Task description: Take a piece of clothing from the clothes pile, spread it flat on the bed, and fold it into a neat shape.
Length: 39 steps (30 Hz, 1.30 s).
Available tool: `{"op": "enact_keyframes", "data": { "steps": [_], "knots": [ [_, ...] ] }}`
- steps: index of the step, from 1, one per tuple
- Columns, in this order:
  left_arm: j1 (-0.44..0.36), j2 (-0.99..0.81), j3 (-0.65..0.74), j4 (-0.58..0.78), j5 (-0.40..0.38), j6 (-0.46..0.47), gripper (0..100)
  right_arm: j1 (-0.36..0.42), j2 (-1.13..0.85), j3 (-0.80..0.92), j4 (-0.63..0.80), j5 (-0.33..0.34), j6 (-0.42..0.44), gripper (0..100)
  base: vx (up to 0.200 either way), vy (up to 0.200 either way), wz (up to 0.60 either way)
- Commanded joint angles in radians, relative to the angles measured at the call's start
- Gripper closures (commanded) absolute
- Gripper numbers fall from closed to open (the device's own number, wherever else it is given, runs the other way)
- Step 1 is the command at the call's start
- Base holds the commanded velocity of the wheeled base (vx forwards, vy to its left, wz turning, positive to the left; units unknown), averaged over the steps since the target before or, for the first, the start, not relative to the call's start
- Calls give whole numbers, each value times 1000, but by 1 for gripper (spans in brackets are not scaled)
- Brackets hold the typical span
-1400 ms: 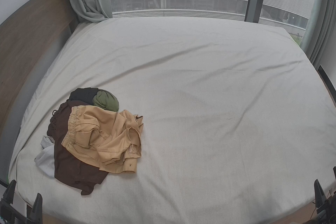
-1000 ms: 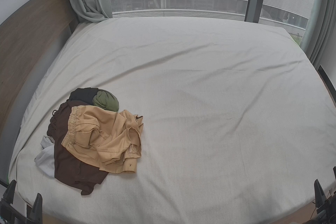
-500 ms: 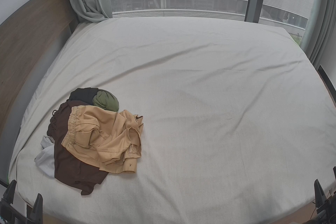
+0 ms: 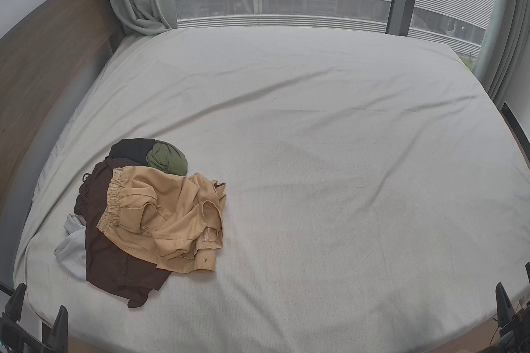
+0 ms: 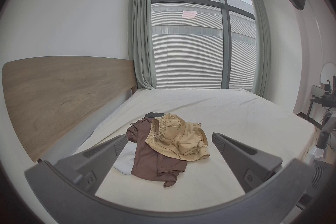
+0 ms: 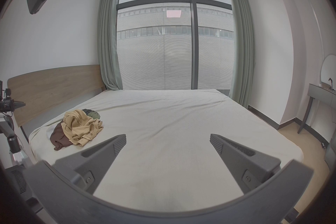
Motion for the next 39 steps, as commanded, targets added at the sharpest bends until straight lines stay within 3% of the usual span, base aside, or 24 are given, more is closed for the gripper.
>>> {"op": "enact_keyframes", "data": {
  "steps": [1,7,11,13,16,20,28,39],
  "knots": [
    [0,-16,16,-17,-1,-3,0,0,-16,18,0,1,1,0,0,0,0],
    [-8,139,-169,-135,-4,-17,0,0,-16,18,0,-1,1,0,0,0,0],
    [-97,280,-192,-149,-8,-29,0,0,-16,18,0,-1,1,0,0,0,0],
    [-126,312,-194,-152,-8,-55,0,0,-16,18,0,-1,2,0,0,0,0],
    [-195,400,-240,-152,-10,-178,0,2,-16,18,0,-1,2,0,0,0,0],
    [-235,510,-269,-161,-31,-242,0,2,-16,18,0,-1,2,0,0,0,0],
    [-233,702,-308,-197,-117,-256,0,0,-16,18,0,-2,1,0,0,0,0],
    [-204,1085,-340,-474,-194,-297,0,2,-16,18,0,-4,1,0,0,0,0]
  ]
}}
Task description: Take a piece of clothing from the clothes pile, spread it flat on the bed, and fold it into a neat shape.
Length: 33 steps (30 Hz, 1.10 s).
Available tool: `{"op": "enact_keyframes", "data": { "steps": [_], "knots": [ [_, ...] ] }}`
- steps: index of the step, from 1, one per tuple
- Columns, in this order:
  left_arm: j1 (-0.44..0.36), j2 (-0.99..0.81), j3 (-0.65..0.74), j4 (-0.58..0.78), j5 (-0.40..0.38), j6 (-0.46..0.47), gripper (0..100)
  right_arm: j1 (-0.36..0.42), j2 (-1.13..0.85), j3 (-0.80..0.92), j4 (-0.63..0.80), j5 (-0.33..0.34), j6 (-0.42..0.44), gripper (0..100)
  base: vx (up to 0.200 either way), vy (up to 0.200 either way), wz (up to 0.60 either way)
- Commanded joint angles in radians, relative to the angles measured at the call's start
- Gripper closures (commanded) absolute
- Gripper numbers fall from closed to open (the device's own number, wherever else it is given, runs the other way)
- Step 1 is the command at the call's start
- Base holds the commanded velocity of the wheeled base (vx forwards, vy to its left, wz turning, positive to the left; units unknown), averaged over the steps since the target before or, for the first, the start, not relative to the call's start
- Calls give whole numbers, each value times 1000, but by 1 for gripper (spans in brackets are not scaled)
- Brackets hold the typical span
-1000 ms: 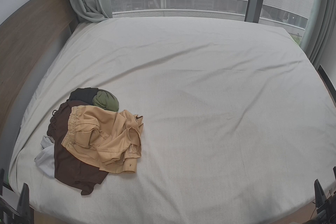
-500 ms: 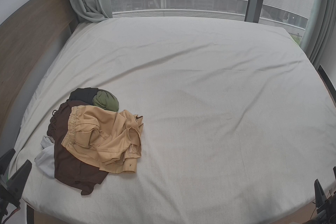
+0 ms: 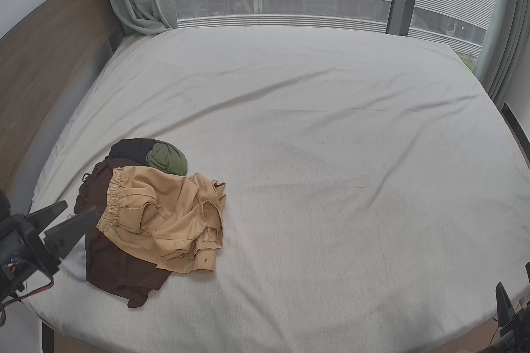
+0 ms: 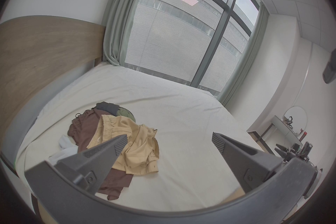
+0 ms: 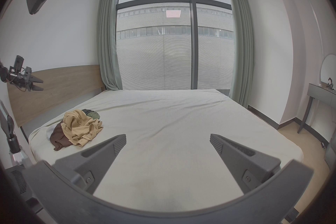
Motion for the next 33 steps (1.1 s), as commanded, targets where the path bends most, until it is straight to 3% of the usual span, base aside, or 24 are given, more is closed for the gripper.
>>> {"op": "enact_keyframes", "data": {
  "steps": [1,16,33],
  "knots": [
    [32,252,-13,-112,-63,-16,0,1,-16,18,0,0,-1,0,0,0,0],
    [278,453,-13,-238,-335,0,0,1,-16,18,0,0,-1,0,0,0,0],
    [446,775,1,-538,-457,-3,0,1,-16,18,0,0,-1,0,0,0,0]
  ]
}}
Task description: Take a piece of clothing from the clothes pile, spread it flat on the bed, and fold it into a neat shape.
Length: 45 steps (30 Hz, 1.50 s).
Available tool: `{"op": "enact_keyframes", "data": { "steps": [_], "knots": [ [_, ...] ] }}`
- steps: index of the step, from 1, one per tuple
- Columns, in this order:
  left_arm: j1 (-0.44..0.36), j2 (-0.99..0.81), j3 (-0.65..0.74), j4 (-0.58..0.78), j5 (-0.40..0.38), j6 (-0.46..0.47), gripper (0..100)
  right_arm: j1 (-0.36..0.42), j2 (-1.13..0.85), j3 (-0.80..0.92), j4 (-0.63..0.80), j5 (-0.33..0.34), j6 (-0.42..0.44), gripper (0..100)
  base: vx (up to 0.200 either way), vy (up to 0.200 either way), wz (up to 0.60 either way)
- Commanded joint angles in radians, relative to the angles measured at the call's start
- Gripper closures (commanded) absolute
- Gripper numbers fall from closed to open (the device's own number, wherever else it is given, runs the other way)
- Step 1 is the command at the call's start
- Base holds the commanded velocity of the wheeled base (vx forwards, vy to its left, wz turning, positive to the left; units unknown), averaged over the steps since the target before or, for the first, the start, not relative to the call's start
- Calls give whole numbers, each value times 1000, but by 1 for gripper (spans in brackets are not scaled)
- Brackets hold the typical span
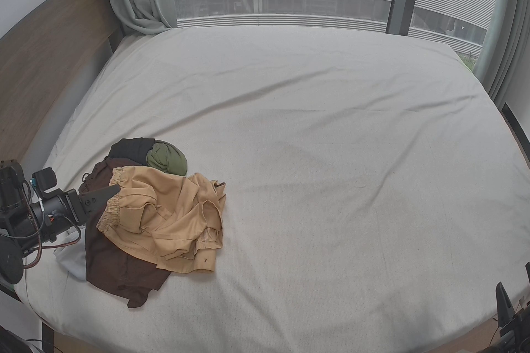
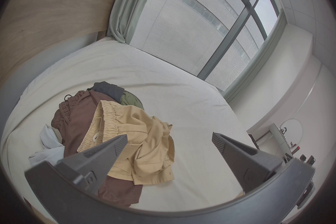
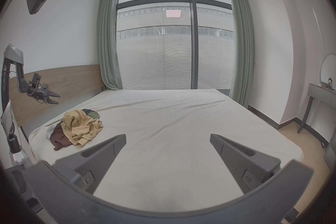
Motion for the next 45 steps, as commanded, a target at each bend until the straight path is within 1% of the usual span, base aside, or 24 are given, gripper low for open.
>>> {"op": "enact_keyframes", "data": {
  "steps": [1,4,11,14,18,20,24,31,38,42,45],
  "knots": [
    [38,109,4,-35,-16,-1,0,0,-16,18,0,0,0,0,0,0,0],
    [57,150,2,-75,-22,-2,0,0,-16,18,0,0,0,0,0,0,0],
    [75,198,-4,-112,-22,-2,0,0,-16,18,0,0,0,0,0,0,0],
    [84,256,-10,-147,-22,-2,0,0,-16,18,0,0,0,0,0,0,0],
    [89,305,-12,-204,-22,-5,0,0,-16,18,0,0,0,0,0,0,0],
    [98,351,-12,-259,-22,-5,0,0,-16,18,0,0,0,0,0,0,0],
    [112,396,-12,-310,-22,-7,0,0,-16,18,0,0,0,0,0,0,0],
    [115,428,-32,-325,-26,-7,0,0,-16,18,0,0,0,0,0,0,0],
    [115,463,-52,-328,-49,-10,0,0,-16,18,0,0,0,0,0,0,0],
    [109,480,-65,-328,-50,-10,0,0,-16,18,0,0,0,0,0,0,0],
    [98,499,-78,-331,-65,-19,0,0,-16,18,0,0,0,0,0,0,0]
  ]
}}
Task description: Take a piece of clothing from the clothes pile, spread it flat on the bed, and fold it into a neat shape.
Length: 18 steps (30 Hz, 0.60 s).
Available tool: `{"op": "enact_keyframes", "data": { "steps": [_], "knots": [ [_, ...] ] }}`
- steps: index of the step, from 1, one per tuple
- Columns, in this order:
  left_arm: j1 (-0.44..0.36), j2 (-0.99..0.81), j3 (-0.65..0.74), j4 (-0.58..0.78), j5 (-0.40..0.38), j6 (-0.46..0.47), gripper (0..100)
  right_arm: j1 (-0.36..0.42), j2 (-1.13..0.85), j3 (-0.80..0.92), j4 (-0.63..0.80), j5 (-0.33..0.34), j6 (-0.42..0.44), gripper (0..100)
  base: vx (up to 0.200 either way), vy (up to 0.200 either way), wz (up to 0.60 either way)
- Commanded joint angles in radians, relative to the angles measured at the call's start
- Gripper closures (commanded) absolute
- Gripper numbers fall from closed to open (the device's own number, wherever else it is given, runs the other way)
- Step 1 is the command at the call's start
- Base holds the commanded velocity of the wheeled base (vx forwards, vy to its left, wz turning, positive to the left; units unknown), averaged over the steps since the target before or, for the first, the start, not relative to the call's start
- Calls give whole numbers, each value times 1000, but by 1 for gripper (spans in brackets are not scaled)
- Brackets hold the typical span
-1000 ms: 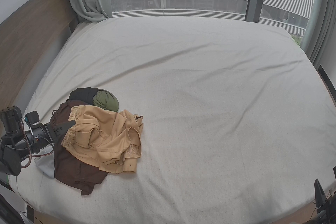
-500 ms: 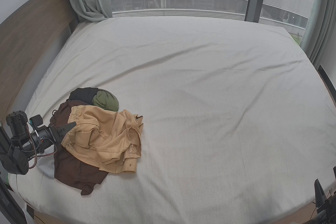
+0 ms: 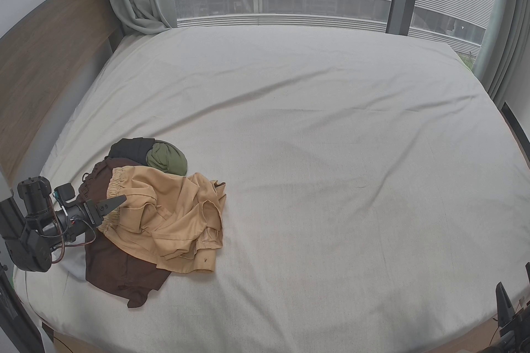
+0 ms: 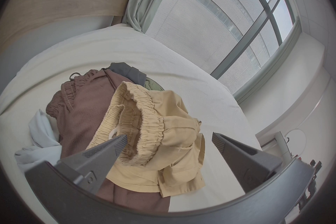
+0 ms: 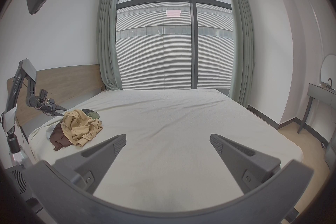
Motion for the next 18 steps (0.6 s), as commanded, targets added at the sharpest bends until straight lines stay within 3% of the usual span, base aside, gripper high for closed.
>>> {"op": "enact_keyframes", "data": {
  "steps": [1,6,18],
  "knots": [
    [-15,22,-15,-4,-40,-36,0,0,-16,18,0,-1,-2,0,0,0,0],
    [-35,27,-36,-44,-70,-96,0,2,-16,18,0,0,-2,0,0,0,0],
    [-74,70,-82,-49,-70,-97,0,0,-16,18,0,0,-2,0,0,0,0]
  ]
}}
